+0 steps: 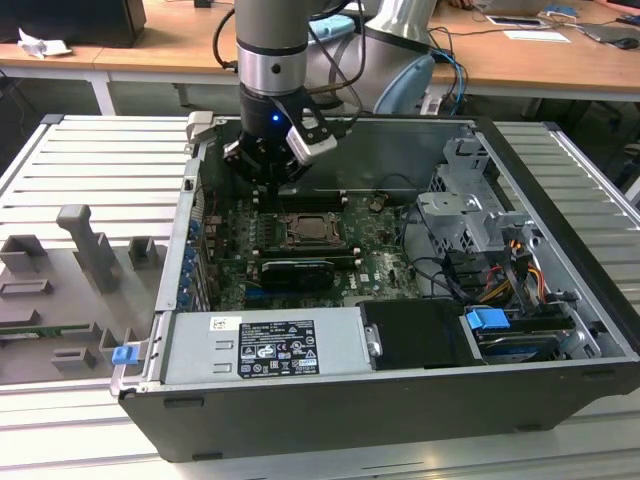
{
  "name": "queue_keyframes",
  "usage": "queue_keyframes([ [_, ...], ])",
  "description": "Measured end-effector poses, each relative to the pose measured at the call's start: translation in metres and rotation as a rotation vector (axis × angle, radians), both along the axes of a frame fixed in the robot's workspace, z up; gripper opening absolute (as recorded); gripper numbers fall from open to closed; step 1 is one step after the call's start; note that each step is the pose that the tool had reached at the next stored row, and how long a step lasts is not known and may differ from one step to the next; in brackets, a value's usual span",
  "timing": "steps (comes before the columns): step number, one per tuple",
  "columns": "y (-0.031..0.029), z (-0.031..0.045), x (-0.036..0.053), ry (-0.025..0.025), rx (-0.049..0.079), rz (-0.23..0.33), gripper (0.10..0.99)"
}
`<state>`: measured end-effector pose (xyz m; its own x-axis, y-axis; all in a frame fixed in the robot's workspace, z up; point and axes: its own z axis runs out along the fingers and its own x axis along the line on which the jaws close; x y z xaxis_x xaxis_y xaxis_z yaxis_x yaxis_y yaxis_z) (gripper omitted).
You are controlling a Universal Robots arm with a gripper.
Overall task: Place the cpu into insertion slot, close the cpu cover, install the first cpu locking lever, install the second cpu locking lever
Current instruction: 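Install the first cpu locking lever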
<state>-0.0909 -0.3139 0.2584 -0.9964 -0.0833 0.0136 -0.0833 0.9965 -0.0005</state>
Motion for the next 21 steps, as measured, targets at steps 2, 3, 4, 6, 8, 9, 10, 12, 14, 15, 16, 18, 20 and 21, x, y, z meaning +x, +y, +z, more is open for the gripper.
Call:
queue_keyframes([
  [2, 0.0018, 0.0000, -0.0036, 0.0001, 0.000, -0.010, 0.106],
  [3, 0.0036, 0.0000, -0.0051, 0.0001, 0.000, -0.010, 0.106],
  [4, 0.0048, 0.0000, -0.0061, 0.0001, 0.000, -0.010, 0.106],
  [6, 0.0082, 0.0000, -0.0079, 0.0000, 0.000, -0.010, 0.106],
  [8, 0.0113, 0.0000, -0.0087, -0.0002, 0.000, -0.010, 0.106],
  [9, 0.0127, 0.0002, -0.0088, -0.0003, 0.000, -0.010, 0.106],
  [10, 0.0140, 0.0004, -0.0089, -0.0003, 0.000, -0.010, 0.106],
  [12, 0.0170, 0.0009, -0.0090, -0.0004, 0.000, -0.010, 0.106],
  [14, 0.0204, 0.0011, -0.0090, -0.0005, 0.000, -0.010, 0.106],
  [15, 0.0215, 0.0011, -0.0090, -0.0005, 0.000, -0.010, 0.106],
  [16, 0.0226, 0.0011, -0.0090, -0.0006, 0.000, -0.010, 0.106],
  [18, 0.0260, 0.0011, -0.0088, -0.0007, 0.000, -0.010, 0.106],
  [20, 0.0267, 0.0011, -0.0061, -0.0007, 0.000, -0.010, 0.106],
  [21, 0.0272, 0.0011, -0.0043, -0.0007, 0.000, -0.010, 0.106],
])
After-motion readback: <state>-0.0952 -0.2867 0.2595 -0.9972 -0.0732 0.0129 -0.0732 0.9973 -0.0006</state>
